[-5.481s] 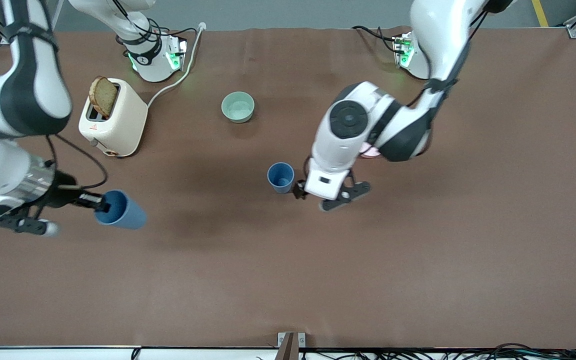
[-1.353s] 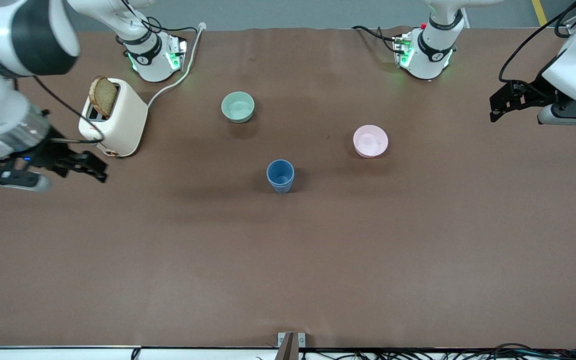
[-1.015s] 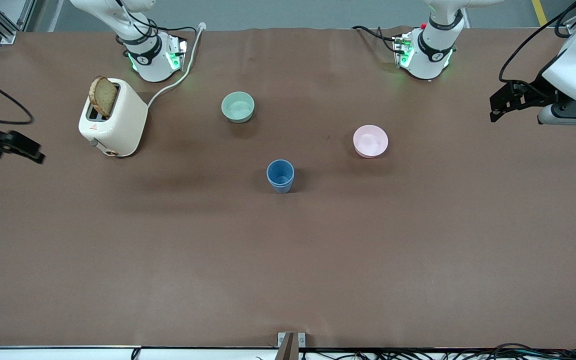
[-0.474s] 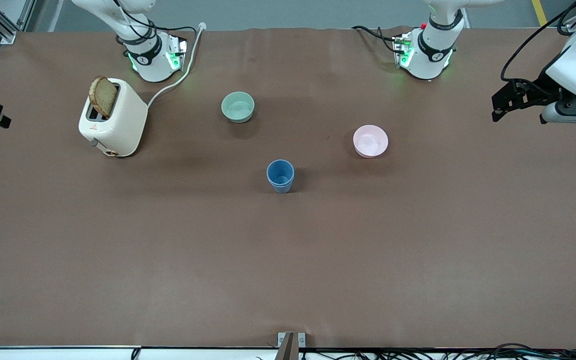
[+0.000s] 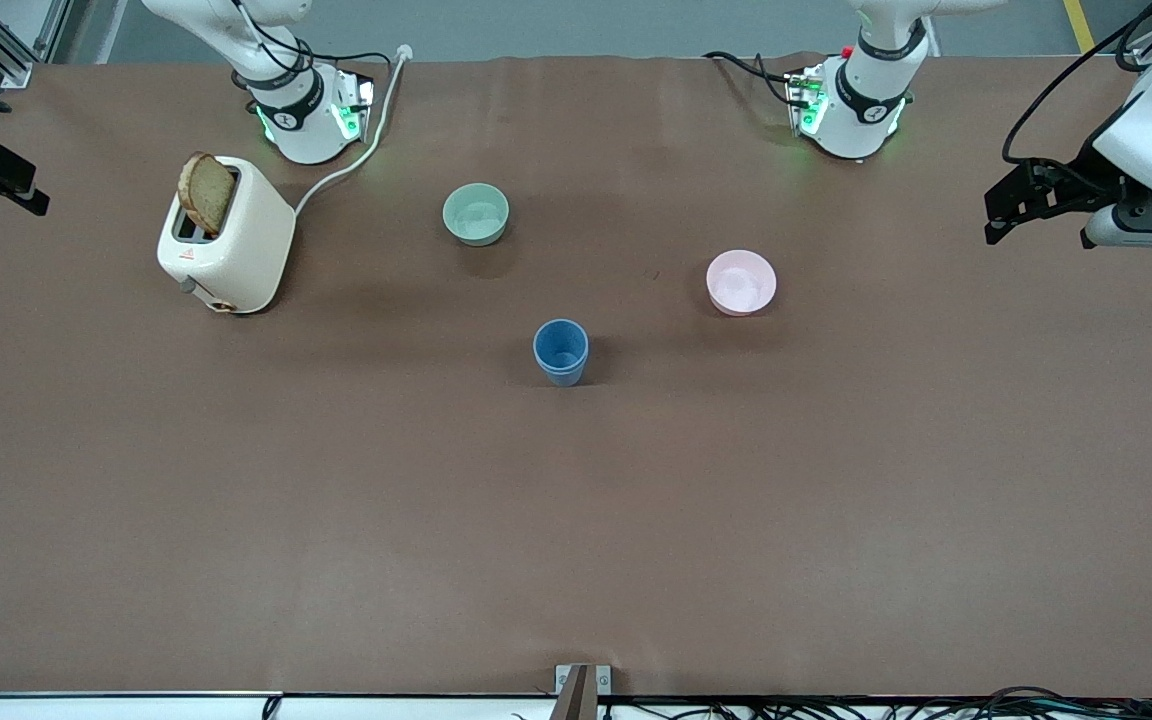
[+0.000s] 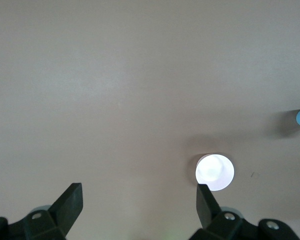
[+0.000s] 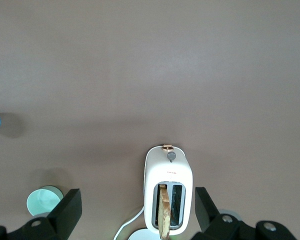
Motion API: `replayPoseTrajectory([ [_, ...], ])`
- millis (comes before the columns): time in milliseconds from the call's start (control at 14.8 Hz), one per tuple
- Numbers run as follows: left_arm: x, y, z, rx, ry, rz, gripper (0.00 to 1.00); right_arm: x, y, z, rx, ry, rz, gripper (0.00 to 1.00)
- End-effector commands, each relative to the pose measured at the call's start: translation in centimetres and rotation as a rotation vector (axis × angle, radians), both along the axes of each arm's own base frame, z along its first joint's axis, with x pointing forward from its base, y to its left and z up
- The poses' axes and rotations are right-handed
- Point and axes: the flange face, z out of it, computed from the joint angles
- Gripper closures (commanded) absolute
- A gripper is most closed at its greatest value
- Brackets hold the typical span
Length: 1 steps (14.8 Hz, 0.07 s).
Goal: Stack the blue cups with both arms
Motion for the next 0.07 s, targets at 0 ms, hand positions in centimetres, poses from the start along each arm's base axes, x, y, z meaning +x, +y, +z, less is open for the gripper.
replayPoseTrajectory([
  [0,0.32,0.13,0.55,-0.021,-0.008,-0.016,0.00,-0.27,-0.46,0.07,-0.009,-0.022,-0.004,0.00],
])
